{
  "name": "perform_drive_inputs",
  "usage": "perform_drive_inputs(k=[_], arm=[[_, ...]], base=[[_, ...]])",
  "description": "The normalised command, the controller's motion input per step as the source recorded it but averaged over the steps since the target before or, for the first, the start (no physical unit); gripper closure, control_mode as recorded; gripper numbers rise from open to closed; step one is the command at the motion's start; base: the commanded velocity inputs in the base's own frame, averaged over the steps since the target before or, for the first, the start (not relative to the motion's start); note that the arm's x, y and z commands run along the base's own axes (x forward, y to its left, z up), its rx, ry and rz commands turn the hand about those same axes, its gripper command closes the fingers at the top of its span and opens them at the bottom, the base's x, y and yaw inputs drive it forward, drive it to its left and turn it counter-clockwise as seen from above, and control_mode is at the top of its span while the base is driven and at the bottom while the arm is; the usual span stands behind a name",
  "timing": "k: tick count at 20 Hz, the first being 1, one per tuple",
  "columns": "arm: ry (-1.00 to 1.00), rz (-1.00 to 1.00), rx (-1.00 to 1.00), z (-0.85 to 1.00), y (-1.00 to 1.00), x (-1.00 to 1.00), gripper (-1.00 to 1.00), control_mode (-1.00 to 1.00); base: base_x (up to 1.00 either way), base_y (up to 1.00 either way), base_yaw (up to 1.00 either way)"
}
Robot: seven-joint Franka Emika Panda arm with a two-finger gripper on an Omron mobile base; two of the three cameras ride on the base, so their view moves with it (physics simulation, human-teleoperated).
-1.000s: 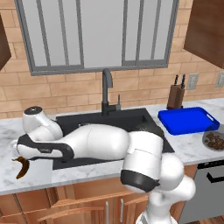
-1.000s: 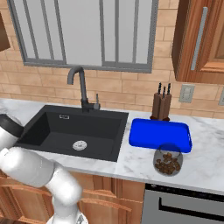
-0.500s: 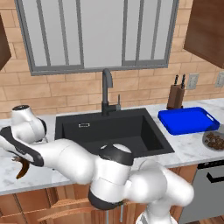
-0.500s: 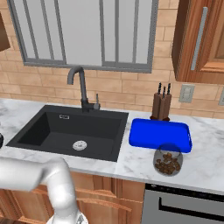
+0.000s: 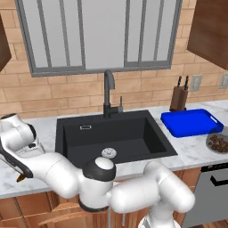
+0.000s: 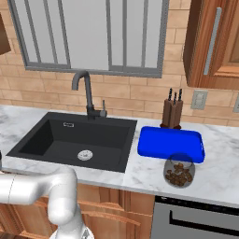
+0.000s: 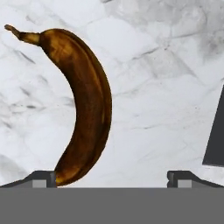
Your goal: Pick up all produce items and place them in the sink. Turn on the sink faucet to wash them. Then turn the sink off and put them in the tray.
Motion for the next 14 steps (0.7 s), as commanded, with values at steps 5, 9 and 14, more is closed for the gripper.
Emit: perform_drive_inputs(k=[5,9,14], arm=[[0.0,0.01,-0.03,-0.29,0.01,0.01,-1.0,-1.0],[-0.04,0.02,0.0,-0.3,0.01,0.07,-1.0,-1.0],[-0.06,0.02,0.0,-0.3,0.01,0.1,-1.0,-1.0]], base=[[0.0,0.0,0.0],[0.0,0.0,0.0],[0.0,0.0,0.0]])
